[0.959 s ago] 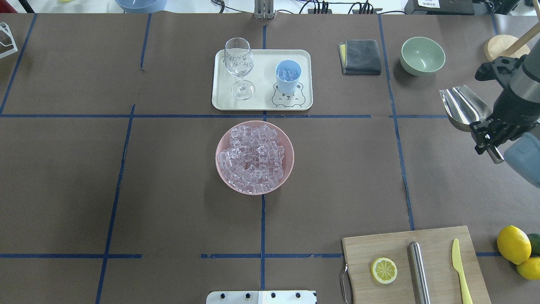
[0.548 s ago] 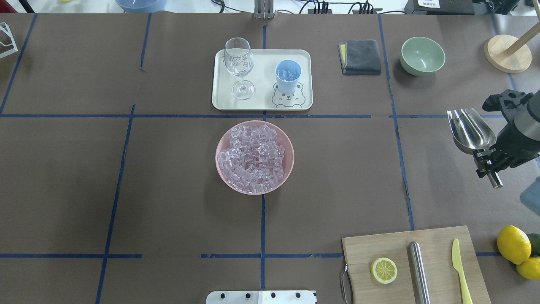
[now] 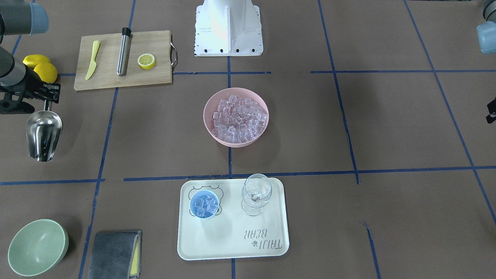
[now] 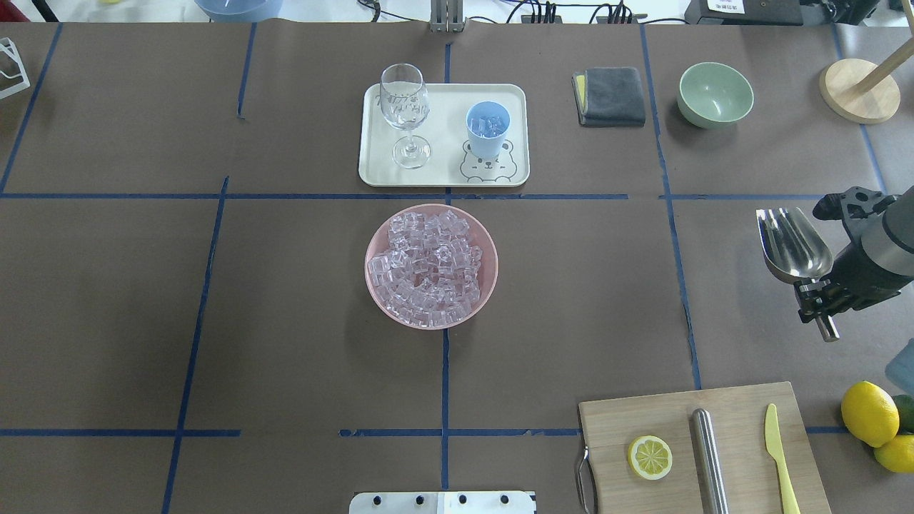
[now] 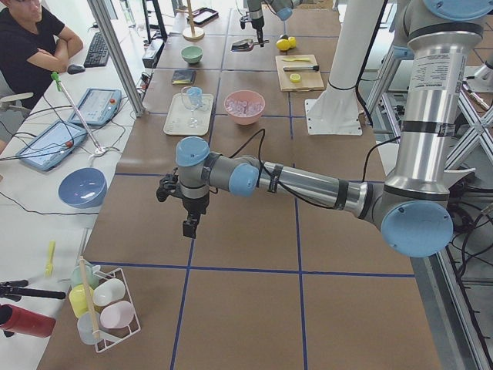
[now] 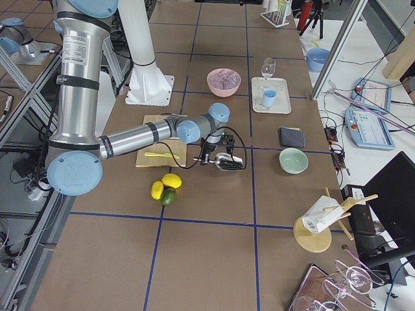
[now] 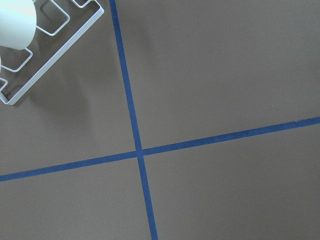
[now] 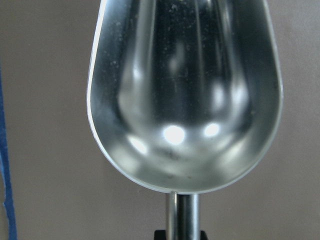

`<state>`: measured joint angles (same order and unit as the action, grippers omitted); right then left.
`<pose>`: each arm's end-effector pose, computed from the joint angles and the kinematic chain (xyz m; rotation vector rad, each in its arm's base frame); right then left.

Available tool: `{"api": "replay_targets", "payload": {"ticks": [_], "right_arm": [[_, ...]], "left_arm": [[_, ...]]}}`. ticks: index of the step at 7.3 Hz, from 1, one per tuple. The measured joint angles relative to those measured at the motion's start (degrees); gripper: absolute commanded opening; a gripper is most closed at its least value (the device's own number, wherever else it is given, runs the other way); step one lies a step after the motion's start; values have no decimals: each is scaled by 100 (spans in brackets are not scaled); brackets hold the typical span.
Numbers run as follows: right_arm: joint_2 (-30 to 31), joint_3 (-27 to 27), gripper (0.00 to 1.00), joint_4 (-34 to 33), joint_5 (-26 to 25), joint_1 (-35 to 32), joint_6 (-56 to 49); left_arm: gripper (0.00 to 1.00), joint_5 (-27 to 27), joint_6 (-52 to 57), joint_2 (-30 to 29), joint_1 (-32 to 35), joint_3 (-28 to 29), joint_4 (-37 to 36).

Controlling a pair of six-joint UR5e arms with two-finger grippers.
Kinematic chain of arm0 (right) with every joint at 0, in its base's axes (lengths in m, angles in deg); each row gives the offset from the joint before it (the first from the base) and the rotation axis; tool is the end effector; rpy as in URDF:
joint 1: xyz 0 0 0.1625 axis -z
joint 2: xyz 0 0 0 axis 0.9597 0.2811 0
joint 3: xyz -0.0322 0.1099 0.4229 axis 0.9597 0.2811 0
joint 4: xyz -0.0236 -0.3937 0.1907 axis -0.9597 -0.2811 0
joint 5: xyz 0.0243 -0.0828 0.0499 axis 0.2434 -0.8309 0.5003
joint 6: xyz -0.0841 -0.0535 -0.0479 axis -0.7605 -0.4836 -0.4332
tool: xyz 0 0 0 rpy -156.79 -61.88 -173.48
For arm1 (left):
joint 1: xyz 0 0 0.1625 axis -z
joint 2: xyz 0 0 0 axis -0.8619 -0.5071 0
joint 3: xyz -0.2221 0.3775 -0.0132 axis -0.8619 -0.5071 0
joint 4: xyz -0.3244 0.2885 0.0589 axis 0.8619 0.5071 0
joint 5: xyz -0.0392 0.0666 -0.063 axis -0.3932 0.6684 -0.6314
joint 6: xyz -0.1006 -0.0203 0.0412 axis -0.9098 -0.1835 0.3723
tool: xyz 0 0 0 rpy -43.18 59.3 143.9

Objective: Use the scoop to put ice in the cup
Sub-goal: 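Lower the scoop upright onto the table and open the right gripper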

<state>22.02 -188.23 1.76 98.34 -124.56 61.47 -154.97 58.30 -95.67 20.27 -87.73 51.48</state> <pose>-0.2496 -0.4094 0.5524 -0.1878 -0.7048 -0.0963 0.0322 -0.5624 0.5752 0.1702 0.6616 0.1460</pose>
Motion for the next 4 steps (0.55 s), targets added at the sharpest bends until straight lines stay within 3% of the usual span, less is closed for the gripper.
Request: {"api": "replay_targets", "payload": {"ticks": [2,3,4], "right_arm": [[-78,141,50,21,14,128,3],[-115,188,100,23,21,162,5],[-133,210,100,26,24,177,6]], "left_arm": [[100,6,0,-10,-3,0,1],[100,6,0,-12,-6,3,-1],[100,6,0,-13,-7,4,-5]]}}
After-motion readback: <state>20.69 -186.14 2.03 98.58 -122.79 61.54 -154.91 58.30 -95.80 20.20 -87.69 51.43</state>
